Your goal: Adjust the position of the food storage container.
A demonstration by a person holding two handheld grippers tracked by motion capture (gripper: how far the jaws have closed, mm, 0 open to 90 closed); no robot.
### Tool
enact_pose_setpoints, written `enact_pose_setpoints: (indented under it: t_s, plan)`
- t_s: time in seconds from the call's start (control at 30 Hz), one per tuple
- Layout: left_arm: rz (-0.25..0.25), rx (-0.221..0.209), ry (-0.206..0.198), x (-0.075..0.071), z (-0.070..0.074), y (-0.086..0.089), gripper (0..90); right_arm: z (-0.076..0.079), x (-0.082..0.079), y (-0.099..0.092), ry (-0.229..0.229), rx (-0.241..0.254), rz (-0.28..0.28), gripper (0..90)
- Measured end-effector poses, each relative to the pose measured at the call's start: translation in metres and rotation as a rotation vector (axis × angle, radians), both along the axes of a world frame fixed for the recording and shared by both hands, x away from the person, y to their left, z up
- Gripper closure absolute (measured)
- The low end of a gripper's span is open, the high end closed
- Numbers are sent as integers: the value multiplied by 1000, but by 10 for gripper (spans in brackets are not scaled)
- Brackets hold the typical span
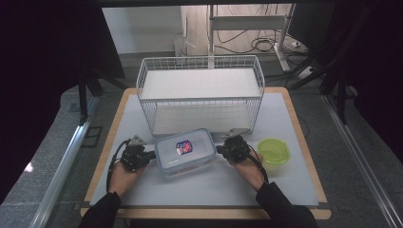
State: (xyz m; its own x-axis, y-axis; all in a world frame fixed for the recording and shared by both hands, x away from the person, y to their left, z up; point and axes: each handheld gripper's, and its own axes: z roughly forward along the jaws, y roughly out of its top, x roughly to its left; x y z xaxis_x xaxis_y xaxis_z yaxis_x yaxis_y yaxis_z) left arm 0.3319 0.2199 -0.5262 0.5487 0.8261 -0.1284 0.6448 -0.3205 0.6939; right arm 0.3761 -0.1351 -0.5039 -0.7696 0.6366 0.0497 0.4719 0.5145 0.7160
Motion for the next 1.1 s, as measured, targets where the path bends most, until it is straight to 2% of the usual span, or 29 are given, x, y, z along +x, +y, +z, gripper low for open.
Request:
enact_pose_setpoints:
  t_s: [0.07, 0.13, 0.2, 0.33, 0.57, 0.73, 1.0, 1.1]
  plan:
    - [0, 5, -6, 7, 0, -3, 898, -1, -1, 0, -9, -24, -10, 900]
    - [-5, -30, -2, 17, -2, -6, 899, 1, 0, -3, 6, -25, -24, 900]
    - [-15, -38, 6, 20, -3, -8, 900, 3, -2, -4, 5, -42, -26, 900]
    - [-26, -22, -3, 20, -3, -13, 900, 5, -8, -6, -4, -64, -23, 900]
    - [-60, -30, 12, 13, -3, -21, 900, 8, -28, -15, 3, -87, -29, 900]
    - [-101, 0, 30, 3, -3, -31, 900, 10, -40, -22, 4, -108, -38, 900]
    - [-150, -6, 45, -12, -2, -47, 900, 11, -61, -38, -8, -132, -56, 900]
    - [-165, 8, 49, -16, -1, -52, 900, 11, -65, -43, -15, -136, -63, 900]
